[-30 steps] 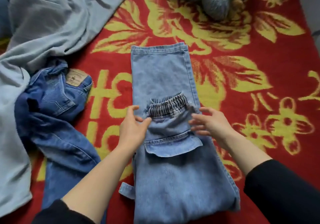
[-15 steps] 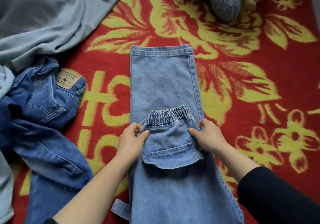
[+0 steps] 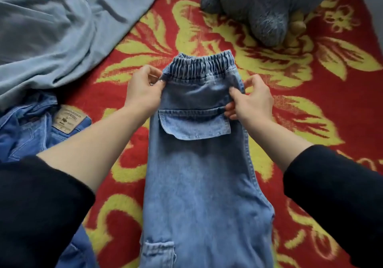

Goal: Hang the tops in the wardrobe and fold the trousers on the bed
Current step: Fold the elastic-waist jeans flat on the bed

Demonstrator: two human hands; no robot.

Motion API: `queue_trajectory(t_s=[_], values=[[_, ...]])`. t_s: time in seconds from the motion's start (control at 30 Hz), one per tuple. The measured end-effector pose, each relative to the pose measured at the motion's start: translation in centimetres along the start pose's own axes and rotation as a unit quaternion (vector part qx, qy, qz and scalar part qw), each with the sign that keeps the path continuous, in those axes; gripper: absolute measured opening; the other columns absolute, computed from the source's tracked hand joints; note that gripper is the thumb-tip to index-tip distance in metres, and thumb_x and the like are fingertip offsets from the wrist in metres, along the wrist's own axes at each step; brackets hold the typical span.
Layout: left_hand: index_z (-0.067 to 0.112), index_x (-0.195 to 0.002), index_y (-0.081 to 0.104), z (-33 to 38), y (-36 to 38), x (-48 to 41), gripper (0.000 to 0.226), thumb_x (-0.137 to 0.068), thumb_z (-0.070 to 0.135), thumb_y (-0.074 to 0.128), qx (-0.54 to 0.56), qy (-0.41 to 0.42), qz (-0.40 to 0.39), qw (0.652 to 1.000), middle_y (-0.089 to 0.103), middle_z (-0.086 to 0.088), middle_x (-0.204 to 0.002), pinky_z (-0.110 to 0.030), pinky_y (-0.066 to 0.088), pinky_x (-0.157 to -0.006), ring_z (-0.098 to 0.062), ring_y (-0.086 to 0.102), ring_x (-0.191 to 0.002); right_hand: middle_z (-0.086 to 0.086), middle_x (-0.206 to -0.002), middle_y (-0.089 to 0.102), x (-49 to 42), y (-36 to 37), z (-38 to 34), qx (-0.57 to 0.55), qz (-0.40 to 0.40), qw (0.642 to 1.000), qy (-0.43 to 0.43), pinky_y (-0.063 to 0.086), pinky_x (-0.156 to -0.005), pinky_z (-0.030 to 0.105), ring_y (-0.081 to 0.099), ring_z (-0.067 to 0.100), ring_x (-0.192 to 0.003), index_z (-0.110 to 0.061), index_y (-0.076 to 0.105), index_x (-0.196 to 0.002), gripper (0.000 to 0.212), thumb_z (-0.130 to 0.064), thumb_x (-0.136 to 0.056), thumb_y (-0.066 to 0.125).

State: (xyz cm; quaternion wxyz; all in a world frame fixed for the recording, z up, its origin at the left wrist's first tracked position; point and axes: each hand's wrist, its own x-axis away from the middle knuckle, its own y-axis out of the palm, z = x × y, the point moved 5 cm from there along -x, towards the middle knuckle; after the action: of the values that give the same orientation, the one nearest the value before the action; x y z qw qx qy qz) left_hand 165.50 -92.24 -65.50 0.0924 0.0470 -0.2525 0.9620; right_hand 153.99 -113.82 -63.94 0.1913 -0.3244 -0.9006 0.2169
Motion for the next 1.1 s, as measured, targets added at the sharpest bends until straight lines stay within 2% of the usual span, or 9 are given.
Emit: queue_trajectory(t_s=[0.07,0.2,0.33,0.43,0.53,0.67,0.8,0.9,1.1], values=[[0.027,-0.094,0.056,-0.3,0.8,-0.9,0.010,-0.093,0.016,0.056,0.005,-0.011,0.022,1.000,0.065,-0.003,-0.105,-0.041,0.050,-0.090,-0.017,0.059,-0.093,0.013,-0.076,0.069,-1.5,1.0,0.4,-0.012,-0.005,1.000,0.018,0.060,-0.057,0.042,0.070,0.028,-0.065,-0.017,0.047,-0.099,0.014,-0.020,-0.091,0.058],[0.018,-0.146,0.030,-2.6,3.8,1.7,0.054,-0.097,0.031,0.047,-0.221,0.027,-0.041,0.974,0.026,-0.005,-0.155,-0.042,0.022,-0.115,-0.024,0.024,-0.142,0.001,-0.114,0.060,-0.7,3.1,3.6,0.134,-0.132,0.982,0.008,0.045,-0.091,0.032,0.057,0.023,-0.108,-0.021,0.041,-0.138,0.054,-0.022,-0.087,0.061],[0.028,-0.152,0.010,-6.1,5.9,9.1,0.059,-0.099,0.044,0.032,-0.361,0.106,-0.165,0.912,-0.006,-0.001,-0.161,-0.041,-0.001,-0.118,-0.019,-0.009,-0.147,0.003,-0.158,0.025,4.1,4.1,7.6,0.326,-0.242,0.903,-0.142,0.025,-0.116,0.036,0.025,0.022,-0.144,-0.022,0.017,-0.153,0.074,-0.036,-0.092,0.056],[0.032,-0.152,-0.001,-8.9,5.5,12.9,0.069,-0.089,0.060,0.011,-0.412,0.117,-0.195,0.882,-0.015,0.000,-0.159,-0.040,-0.003,-0.117,-0.016,-0.017,-0.145,0.000,-0.162,-0.006,6.8,3.1,11.0,0.403,-0.293,0.850,-0.170,0.005,-0.121,0.038,-0.007,0.019,-0.149,-0.029,0.005,-0.154,0.072,-0.046,-0.096,0.044],[0.031,-0.152,-0.003,-10.4,4.9,14.4,0.069,-0.091,0.060,0.011,-0.422,0.088,-0.210,0.878,-0.020,0.001,-0.158,-0.042,-0.003,-0.117,-0.014,-0.020,-0.143,-0.005,-0.159,-0.020,9.4,1.4,13.4,0.453,-0.293,0.824,-0.176,-0.001,-0.121,0.039,-0.020,0.017,-0.146,-0.031,-0.002,-0.153,0.069,-0.053,-0.098,0.032],[0.022,-0.152,0.015,-8.7,5.0,18.1,0.071,-0.090,0.056,0.020,-0.431,0.151,-0.211,0.864,-0.004,-0.009,-0.159,-0.042,0.000,-0.117,-0.020,-0.006,-0.146,0.003,-0.161,-0.006,12.4,0.2,14.5,0.479,-0.269,0.811,-0.201,-0.004,-0.120,0.038,-0.010,0.024,-0.148,-0.025,0.009,-0.154,0.075,-0.061,-0.089,0.014],[0.017,-0.142,0.043,-7.3,5.2,23.8,0.063,-0.089,0.050,0.035,-0.439,0.253,-0.238,0.829,0.029,-0.019,-0.152,-0.043,0.015,-0.112,-0.033,0.026,-0.142,0.012,-0.154,0.031,16.8,-1.1,15.4,0.455,-0.267,0.815,-0.241,0.011,-0.115,0.039,0.028,0.031,-0.142,-0.015,0.038,-0.147,0.071,-0.057,-0.089,0.035],[0.018,-0.138,0.051,-7.5,4.7,27.2,0.064,-0.085,0.052,0.039,-0.465,0.272,-0.257,0.802,0.038,-0.020,-0.147,-0.046,0.021,-0.110,-0.038,0.035,-0.137,0.008,-0.156,0.028,20.1,-2.3,16.5,0.400,-0.298,0.827,-0.258,0.011,-0.117,0.035,0.024,0.024,-0.144,-0.014,0.034,-0.148,0.077,-0.062,-0.088,0.041],[0.014,-0.146,0.033,-9.7,4.2,30.9,0.120,-0.044,0.063,0.074,-0.519,0.249,-0.313,0.755,0.025,-0.028,-0.151,-0.058,0.024,-0.110,-0.051,0.022,-0.138,0.012,-0.156,0.027,24.5,-3.8,18.9,0.444,-0.357,0.755,-0.326,0.016,-0.116,0.038,0.024,0.027,-0.145,-0.010,0.027,-0.150,0.103,-0.062,-0.070,0.063]])
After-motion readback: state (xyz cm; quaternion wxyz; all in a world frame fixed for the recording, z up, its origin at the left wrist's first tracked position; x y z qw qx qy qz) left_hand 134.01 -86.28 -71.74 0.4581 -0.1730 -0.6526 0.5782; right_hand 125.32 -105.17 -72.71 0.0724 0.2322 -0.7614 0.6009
